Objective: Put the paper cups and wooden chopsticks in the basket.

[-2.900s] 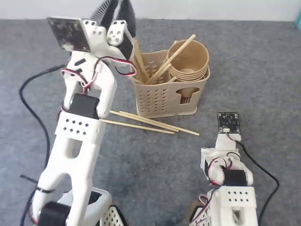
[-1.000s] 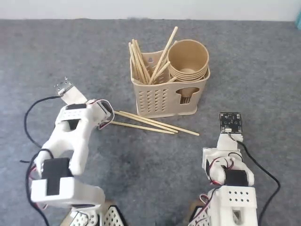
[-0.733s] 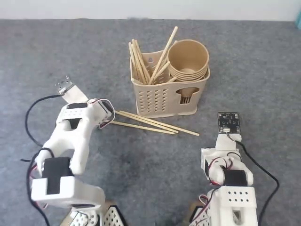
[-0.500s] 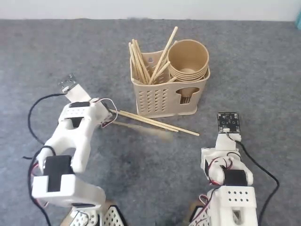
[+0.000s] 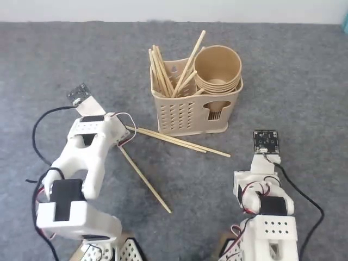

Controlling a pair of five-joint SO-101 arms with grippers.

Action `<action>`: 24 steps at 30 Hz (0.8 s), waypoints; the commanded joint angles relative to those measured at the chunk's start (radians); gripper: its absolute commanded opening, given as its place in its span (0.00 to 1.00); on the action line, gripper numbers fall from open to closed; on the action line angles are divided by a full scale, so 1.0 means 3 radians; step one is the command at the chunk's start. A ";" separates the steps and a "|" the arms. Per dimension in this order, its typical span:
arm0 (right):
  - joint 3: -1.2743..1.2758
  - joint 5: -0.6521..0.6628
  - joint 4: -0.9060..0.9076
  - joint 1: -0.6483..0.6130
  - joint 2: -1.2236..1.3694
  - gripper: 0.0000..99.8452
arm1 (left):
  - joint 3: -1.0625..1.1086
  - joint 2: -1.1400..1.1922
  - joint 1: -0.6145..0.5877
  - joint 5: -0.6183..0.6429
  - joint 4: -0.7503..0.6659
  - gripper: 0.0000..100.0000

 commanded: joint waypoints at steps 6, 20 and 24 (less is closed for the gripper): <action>-0.0051 0.0041 0.0008 0.0059 -0.0079 0.25 | -0.0800 -0.0148 0.0010 -0.0031 0.0813 0.01; -0.0051 0.0041 0.0013 0.0059 -0.0079 0.25 | -0.0560 -0.2593 -0.0010 -0.0532 0.1048 0.01; -0.0051 0.0041 0.0013 0.0059 -0.0079 0.25 | -0.0627 -0.3069 0.0010 -0.0598 0.1028 0.01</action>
